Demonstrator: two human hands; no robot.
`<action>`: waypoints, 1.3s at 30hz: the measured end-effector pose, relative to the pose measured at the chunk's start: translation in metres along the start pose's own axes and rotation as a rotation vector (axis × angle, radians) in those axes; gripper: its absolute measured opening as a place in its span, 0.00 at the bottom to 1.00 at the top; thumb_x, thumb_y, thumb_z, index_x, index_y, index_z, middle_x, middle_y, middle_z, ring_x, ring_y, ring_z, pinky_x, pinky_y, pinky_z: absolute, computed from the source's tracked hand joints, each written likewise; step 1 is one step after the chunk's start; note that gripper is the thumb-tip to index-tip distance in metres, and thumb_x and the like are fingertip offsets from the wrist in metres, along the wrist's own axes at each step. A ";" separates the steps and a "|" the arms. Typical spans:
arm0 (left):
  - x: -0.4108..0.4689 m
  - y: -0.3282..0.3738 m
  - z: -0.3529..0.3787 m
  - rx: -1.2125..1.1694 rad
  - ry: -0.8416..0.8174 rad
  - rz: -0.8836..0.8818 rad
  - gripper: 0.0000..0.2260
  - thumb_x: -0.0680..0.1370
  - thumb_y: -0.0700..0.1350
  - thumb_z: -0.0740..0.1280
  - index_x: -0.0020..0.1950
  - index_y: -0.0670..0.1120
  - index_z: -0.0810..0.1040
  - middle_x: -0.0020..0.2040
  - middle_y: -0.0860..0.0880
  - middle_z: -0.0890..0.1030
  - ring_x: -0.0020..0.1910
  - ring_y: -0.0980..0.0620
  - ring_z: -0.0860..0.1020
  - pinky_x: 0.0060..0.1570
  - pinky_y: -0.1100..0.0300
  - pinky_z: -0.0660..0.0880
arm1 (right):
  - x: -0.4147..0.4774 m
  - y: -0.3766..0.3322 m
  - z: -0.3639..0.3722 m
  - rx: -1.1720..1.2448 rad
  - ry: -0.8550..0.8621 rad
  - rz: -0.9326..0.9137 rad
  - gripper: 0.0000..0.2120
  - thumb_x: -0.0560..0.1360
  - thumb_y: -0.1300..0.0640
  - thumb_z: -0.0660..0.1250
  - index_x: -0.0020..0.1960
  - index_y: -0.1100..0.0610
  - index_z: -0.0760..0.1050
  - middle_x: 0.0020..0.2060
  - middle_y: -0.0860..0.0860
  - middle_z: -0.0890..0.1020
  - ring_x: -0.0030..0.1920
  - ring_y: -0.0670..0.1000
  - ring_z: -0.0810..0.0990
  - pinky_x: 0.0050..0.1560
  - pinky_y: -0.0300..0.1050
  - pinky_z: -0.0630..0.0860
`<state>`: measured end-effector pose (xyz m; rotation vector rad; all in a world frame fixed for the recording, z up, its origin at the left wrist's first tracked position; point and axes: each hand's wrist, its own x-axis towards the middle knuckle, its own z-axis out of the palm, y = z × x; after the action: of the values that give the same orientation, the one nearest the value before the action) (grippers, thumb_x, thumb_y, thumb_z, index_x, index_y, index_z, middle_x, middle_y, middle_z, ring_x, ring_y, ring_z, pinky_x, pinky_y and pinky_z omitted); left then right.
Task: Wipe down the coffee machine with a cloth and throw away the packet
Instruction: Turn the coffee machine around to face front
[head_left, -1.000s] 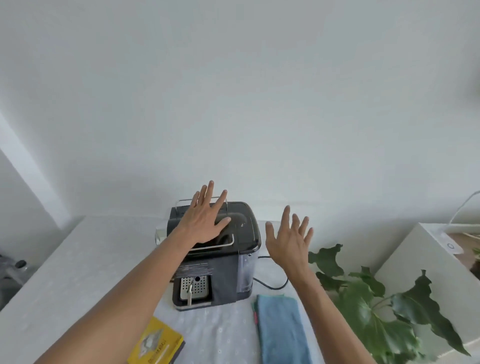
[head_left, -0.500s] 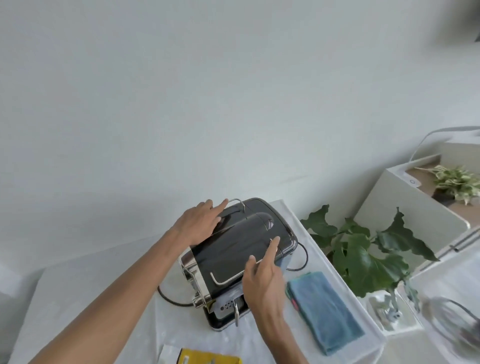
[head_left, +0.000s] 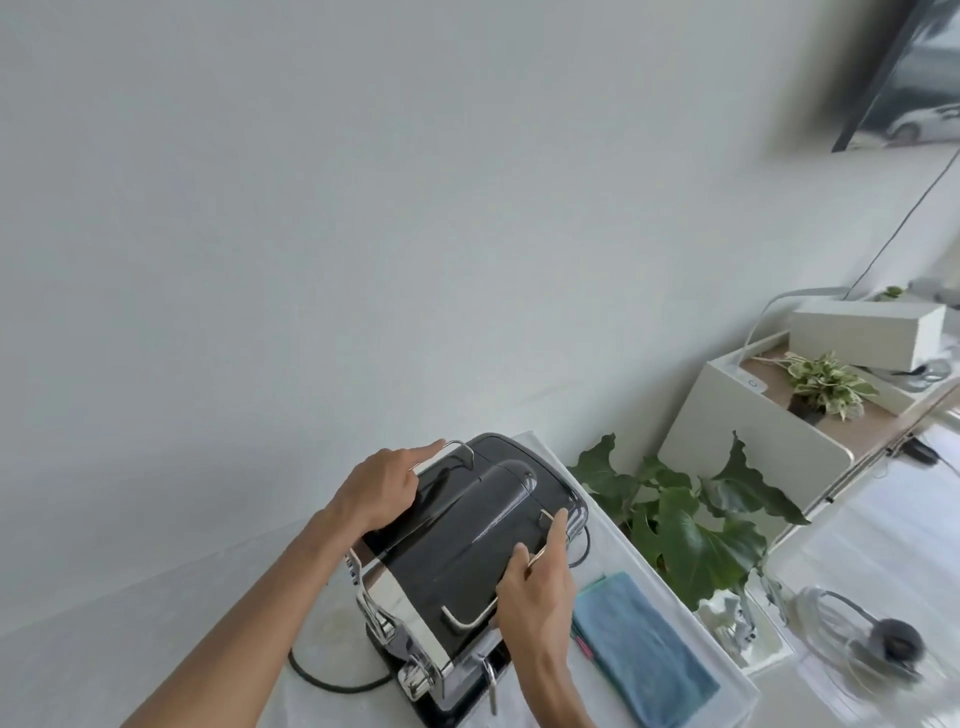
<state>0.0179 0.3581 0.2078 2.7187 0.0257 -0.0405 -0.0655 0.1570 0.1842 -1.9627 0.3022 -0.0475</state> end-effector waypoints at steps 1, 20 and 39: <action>-0.003 -0.002 0.001 -0.039 0.026 -0.029 0.30 0.77 0.38 0.54 0.73 0.66 0.65 0.23 0.52 0.68 0.23 0.52 0.64 0.26 0.63 0.64 | 0.004 -0.002 0.000 -0.013 0.006 -0.016 0.33 0.83 0.61 0.57 0.83 0.51 0.46 0.24 0.48 0.67 0.27 0.47 0.66 0.31 0.46 0.70; -0.050 0.008 0.003 -0.545 0.649 -0.684 0.23 0.78 0.40 0.62 0.72 0.55 0.72 0.40 0.51 0.86 0.18 0.57 0.68 0.25 0.67 0.69 | 0.151 -0.062 0.041 -0.195 -0.503 -0.419 0.27 0.80 0.60 0.60 0.77 0.43 0.67 0.21 0.44 0.62 0.23 0.45 0.62 0.25 0.32 0.63; -0.033 0.043 0.049 -0.335 0.721 -0.858 0.25 0.78 0.41 0.63 0.74 0.59 0.69 0.23 0.50 0.65 0.22 0.52 0.61 0.25 0.65 0.66 | 0.194 -0.029 0.050 -0.351 -0.571 -0.513 0.28 0.81 0.63 0.57 0.78 0.46 0.63 0.22 0.48 0.64 0.24 0.50 0.63 0.27 0.49 0.68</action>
<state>-0.0150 0.2984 0.1819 2.0580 1.2547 0.6228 0.1362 0.1676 0.1693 -2.2532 -0.6047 0.2472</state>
